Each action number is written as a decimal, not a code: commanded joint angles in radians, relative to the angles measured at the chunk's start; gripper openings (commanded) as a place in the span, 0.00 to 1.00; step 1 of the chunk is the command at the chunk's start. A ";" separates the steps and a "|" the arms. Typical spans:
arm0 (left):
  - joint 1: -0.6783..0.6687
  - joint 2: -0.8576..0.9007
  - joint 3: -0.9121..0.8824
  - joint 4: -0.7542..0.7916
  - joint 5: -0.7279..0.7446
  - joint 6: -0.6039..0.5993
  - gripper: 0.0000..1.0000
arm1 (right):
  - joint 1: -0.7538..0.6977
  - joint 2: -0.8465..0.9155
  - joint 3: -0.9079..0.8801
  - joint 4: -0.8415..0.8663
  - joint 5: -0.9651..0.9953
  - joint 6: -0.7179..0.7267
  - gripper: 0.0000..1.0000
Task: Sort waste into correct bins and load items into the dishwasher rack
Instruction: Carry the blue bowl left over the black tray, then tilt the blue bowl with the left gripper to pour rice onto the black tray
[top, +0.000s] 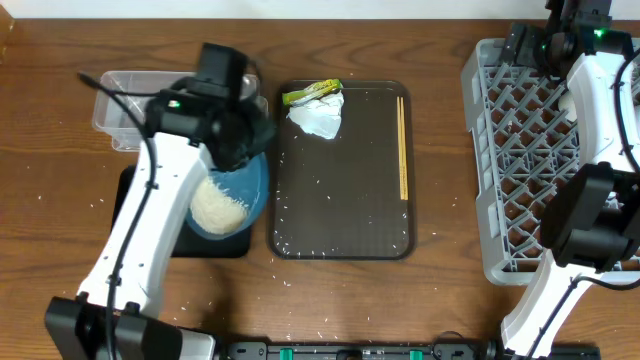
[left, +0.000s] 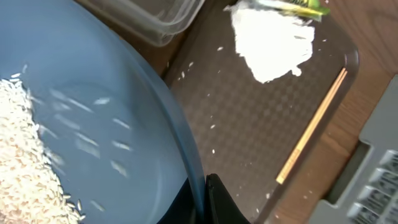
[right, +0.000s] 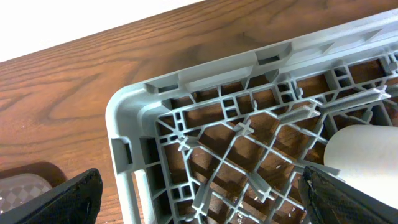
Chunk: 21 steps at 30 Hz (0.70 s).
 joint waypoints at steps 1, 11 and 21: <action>0.078 -0.032 -0.015 -0.001 0.180 0.072 0.06 | 0.003 -0.011 0.000 0.000 0.010 -0.010 0.99; 0.336 -0.032 -0.097 0.018 0.645 0.224 0.06 | 0.003 -0.011 0.000 0.000 0.010 -0.010 0.99; 0.576 -0.032 -0.183 0.028 0.961 0.386 0.06 | 0.003 -0.011 0.000 0.000 0.010 -0.010 0.99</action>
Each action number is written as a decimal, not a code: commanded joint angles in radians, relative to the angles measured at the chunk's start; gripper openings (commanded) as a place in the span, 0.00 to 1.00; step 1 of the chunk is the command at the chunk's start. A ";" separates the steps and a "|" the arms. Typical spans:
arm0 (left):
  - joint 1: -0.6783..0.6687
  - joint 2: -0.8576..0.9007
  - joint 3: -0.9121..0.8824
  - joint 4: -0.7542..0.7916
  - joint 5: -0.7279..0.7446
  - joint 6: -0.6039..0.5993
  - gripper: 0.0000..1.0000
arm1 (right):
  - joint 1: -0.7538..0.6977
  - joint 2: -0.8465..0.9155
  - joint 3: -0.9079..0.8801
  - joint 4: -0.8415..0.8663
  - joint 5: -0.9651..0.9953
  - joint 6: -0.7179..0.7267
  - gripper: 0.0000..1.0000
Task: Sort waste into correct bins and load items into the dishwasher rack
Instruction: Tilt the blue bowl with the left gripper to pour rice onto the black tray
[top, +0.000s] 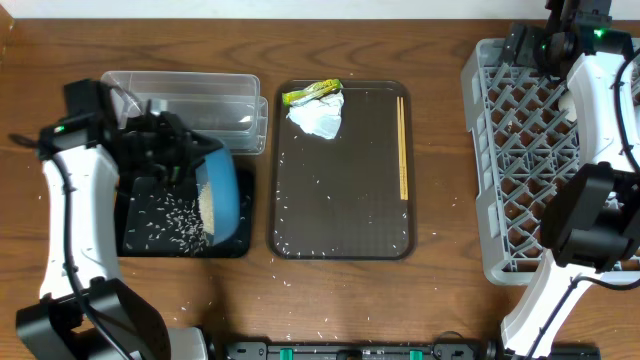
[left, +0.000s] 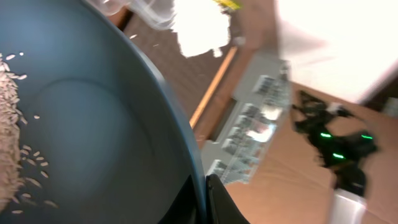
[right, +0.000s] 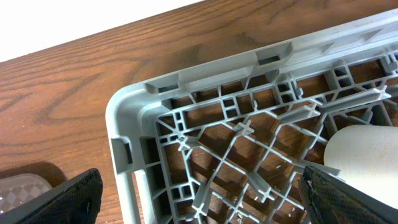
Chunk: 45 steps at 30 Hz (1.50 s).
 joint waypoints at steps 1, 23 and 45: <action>0.062 -0.028 0.000 -0.001 0.207 0.100 0.06 | 0.003 -0.011 0.000 0.000 0.010 -0.010 0.99; 0.351 -0.027 -0.078 -0.024 0.560 0.151 0.06 | 0.003 -0.011 0.000 0.000 0.010 -0.010 0.99; 0.436 -0.068 -0.093 -0.164 0.567 0.305 0.06 | 0.003 -0.011 0.000 0.000 0.010 -0.010 0.99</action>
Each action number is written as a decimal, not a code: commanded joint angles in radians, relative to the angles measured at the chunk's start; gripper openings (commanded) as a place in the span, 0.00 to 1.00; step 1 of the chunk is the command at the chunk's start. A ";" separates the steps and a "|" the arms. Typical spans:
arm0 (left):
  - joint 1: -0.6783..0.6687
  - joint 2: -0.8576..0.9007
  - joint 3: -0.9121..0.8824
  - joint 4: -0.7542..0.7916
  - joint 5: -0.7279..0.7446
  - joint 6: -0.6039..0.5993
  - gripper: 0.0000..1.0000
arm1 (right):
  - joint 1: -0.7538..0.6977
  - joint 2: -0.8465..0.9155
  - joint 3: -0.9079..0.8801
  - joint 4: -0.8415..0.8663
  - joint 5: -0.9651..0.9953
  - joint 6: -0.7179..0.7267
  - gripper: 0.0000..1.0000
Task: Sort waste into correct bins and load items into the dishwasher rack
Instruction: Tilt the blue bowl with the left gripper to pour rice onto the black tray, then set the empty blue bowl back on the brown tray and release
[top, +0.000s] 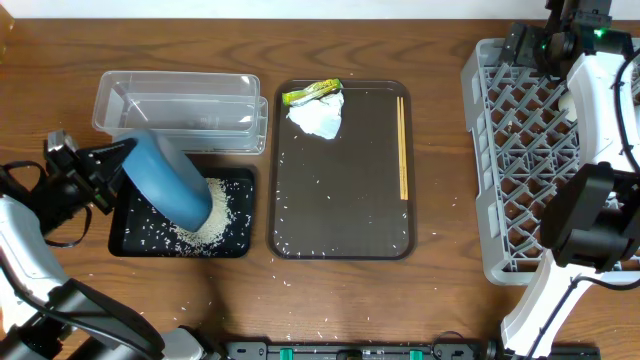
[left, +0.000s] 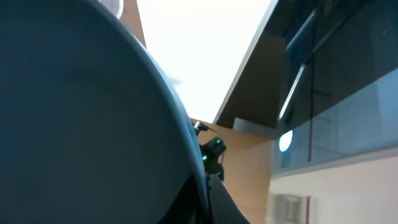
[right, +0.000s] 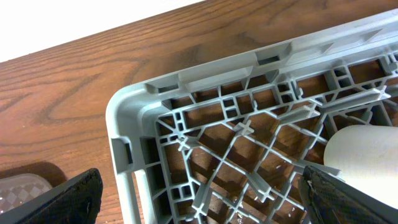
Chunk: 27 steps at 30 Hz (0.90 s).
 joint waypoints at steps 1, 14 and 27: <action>-0.038 -0.060 -0.002 -0.019 0.047 0.056 0.06 | 0.003 -0.011 0.000 0.000 0.010 -0.010 0.99; -0.678 -0.291 0.028 0.356 -0.486 -0.367 0.06 | 0.003 -0.011 0.000 0.000 0.010 -0.010 0.99; -1.432 -0.106 0.028 0.672 -1.482 -0.299 0.07 | 0.003 -0.011 0.000 0.000 0.010 -0.010 0.99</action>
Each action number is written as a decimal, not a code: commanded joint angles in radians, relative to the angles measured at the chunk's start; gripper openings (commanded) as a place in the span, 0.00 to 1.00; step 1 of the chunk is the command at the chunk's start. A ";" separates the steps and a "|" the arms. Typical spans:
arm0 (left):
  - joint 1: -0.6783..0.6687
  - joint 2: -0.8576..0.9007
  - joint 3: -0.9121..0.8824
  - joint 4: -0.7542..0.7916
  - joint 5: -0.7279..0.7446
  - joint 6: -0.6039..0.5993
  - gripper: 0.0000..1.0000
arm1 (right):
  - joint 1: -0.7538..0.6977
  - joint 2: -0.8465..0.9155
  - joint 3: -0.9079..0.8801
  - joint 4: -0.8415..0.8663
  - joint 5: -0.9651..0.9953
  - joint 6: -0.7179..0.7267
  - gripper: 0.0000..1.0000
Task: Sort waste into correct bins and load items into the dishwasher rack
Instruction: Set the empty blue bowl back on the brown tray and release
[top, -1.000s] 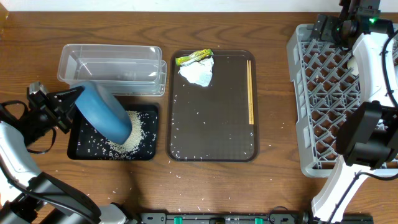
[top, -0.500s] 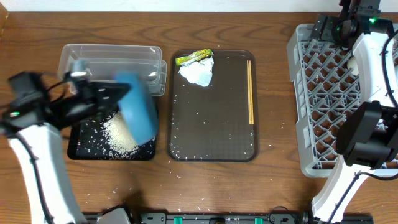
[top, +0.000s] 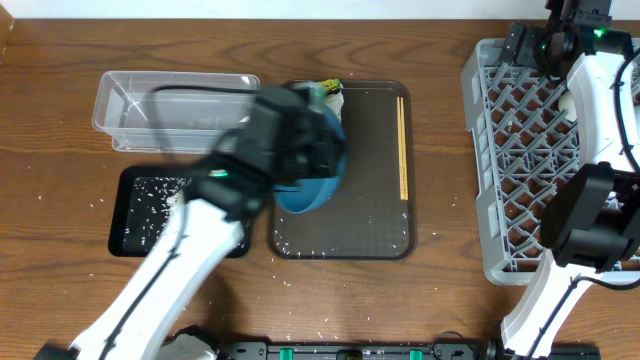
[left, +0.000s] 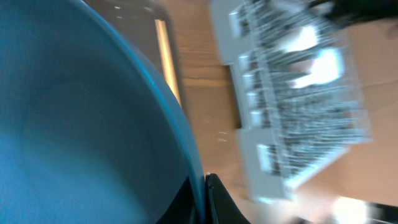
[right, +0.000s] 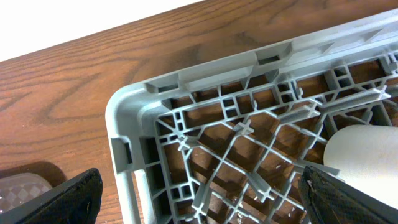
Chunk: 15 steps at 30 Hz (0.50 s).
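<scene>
My left gripper is shut on the rim of a blue bowl, held over the left part of the brown tray. In the left wrist view the bowl shows no rice inside. Loose rice lies in the black bin at the left. The grey dishwasher rack stands at the right. My right gripper hangs open over its far left corner. A white rounded thing sits in the rack.
A clear plastic container stands behind the black bin. Wooden chopsticks lie along the tray's right side. A white napkin and green wrapper peek out at the tray's far left, partly under my left arm. Rice grains dot the table.
The left arm has gone from the far left to over the brown tray, with the blue bowl still in its gripper. The bowl was tipped over the black bin and is now over the tray. The right arm is unchanged.
The left gripper first held the bowl full of rice between bin and tray. Then the bowl was tilted over the black bin with rice spilling in, then turned right over above a heap of rice. Now the emptied bowl is over the tray.
</scene>
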 joint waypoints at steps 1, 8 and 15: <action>-0.117 0.085 0.020 0.047 -0.279 0.089 0.07 | 0.003 -0.011 0.000 0.000 0.010 -0.008 0.99; -0.261 0.258 0.020 0.146 -0.394 0.148 0.07 | 0.003 -0.011 0.000 0.000 0.010 -0.008 0.99; -0.274 0.336 0.020 0.080 -0.390 0.107 0.13 | 0.003 -0.011 0.000 0.000 0.010 -0.008 0.99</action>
